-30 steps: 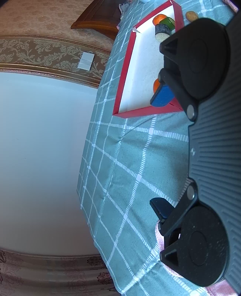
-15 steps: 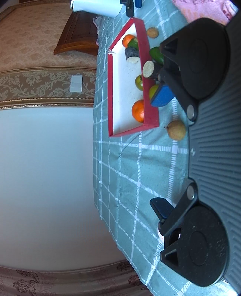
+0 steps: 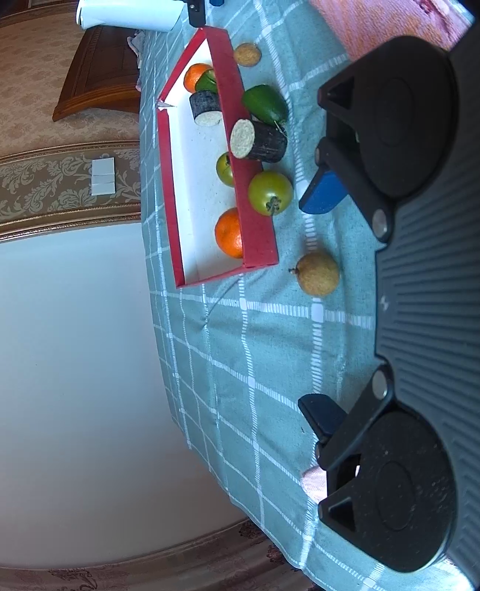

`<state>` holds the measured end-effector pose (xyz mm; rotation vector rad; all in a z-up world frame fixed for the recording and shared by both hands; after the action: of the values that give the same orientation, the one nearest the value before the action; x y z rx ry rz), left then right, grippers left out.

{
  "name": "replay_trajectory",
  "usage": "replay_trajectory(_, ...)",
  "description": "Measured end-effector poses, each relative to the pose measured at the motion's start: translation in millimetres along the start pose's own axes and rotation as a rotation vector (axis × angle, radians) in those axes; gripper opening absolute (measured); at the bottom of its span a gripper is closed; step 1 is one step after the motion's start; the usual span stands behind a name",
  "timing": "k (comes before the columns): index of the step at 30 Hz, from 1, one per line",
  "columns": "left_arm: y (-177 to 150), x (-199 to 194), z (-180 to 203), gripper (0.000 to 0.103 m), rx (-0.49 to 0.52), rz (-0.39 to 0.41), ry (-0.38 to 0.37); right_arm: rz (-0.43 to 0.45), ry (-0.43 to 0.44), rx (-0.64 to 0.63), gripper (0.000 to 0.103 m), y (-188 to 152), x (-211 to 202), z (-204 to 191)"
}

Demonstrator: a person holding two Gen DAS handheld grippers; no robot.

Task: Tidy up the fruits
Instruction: 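Lower the left tool onto the small brown pear and close, then carry the brown pear into the tray with the left tool and open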

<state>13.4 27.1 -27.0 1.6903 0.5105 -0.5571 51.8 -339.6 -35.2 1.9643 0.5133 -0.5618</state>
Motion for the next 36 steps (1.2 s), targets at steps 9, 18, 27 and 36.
replay_trajectory(9, 8.9, 7.8, 6.3, 0.075, -0.007, -0.024, -0.09, -0.002, 0.004, 0.008, 0.067, 0.1, 0.0, 0.7)
replay_trajectory(18, 8.6, 19.1, 5.0, 0.037, -0.02, -0.084, -0.126, -0.003, 0.005, 0.012, 0.067, -0.2, -0.1, 1.7)
replay_trajectory(27, 9.6, 16.9, 0.7, 0.025, -0.045, -0.091, -0.152, -0.004, 0.005, 0.013, 0.067, 0.0, 0.0, 2.0)
replay_trajectory(36, 20.0, 6.2, 6.2, 0.025, -0.043, -0.057, -0.157, -0.003, 0.005, 0.015, 0.067, 0.0, 0.0, 2.4)
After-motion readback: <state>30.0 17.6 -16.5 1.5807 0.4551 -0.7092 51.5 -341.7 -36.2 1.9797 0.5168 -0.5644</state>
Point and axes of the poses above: each gripper's, at about its wrist camera, not at the fingertips, and x roughly the way its jaws point, z to its right, y to its top, the point moved 4 cm from there along x, roughly the way its jaws point, and after that the axes turned 11 degrees about -z, right-handed, at the moved point
